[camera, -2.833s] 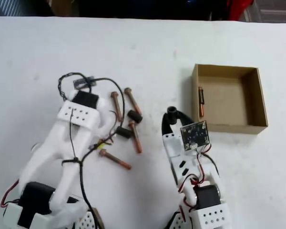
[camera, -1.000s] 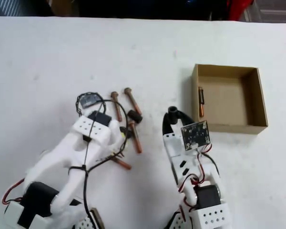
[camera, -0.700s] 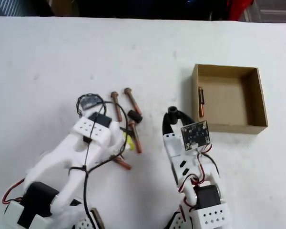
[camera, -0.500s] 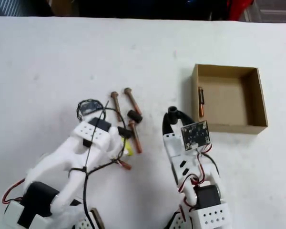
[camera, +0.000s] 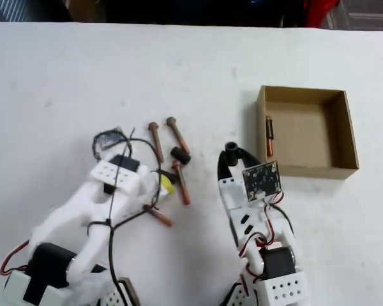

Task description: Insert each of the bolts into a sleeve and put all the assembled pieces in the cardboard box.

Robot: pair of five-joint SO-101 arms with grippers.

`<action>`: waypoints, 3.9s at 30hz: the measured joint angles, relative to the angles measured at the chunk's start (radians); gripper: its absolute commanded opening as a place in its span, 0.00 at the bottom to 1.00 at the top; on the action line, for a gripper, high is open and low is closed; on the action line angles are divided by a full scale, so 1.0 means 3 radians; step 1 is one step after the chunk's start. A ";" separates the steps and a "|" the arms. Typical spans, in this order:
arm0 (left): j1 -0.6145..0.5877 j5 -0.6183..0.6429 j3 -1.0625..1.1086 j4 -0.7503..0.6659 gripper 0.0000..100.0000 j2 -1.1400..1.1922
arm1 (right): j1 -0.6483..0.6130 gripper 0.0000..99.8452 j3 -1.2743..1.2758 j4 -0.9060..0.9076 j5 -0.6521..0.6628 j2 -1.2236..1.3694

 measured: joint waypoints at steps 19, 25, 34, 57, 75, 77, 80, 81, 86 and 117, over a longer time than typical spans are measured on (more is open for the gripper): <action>-0.0036 0.0000 0.0061 -0.0082 0.13 0.0000 | 0.0000 0.02 0.0000 0.0000 0.0000 0.0000; -0.0046 0.0000 0.0199 -0.0271 0.18 0.0000 | 0.0000 0.02 0.0000 0.0000 0.0000 0.0000; -0.0056 0.0000 0.0327 -0.0450 0.18 -0.0041 | 0.0000 0.02 0.0000 0.0000 0.0000 0.0000; 0.0015 0.0010 0.0317 -0.0593 0.07 -0.0026 | 0.0005 0.02 0.0000 0.0000 0.0000 0.0000; 0.0414 -0.1918 0.0292 -0.0455 0.07 -0.0015 | 0.0000 0.02 0.0000 0.0000 0.0000 0.0000; 0.0419 -0.2276 0.0297 -0.0450 0.07 -0.0015 | 0.0000 0.02 0.0000 0.0000 0.0000 0.0000; 0.0419 -0.2675 0.0297 -0.0450 0.07 -0.0015 | 0.0000 0.02 0.0000 0.0000 0.0000 0.0000; 0.0419 -0.2726 0.0297 -0.0450 0.07 -0.0015 | 0.0000 0.02 0.0000 0.0000 0.0000 0.0000; 0.0419 -0.2746 0.0297 -0.0450 0.06 -0.0015 | 0.0000 0.02 0.0000 0.0000 0.0000 0.0000; -0.0072 -0.3135 0.0281 0.0358 0.02 -0.0946 | 0.0020 0.02 0.0000 0.0056 0.0000 0.0000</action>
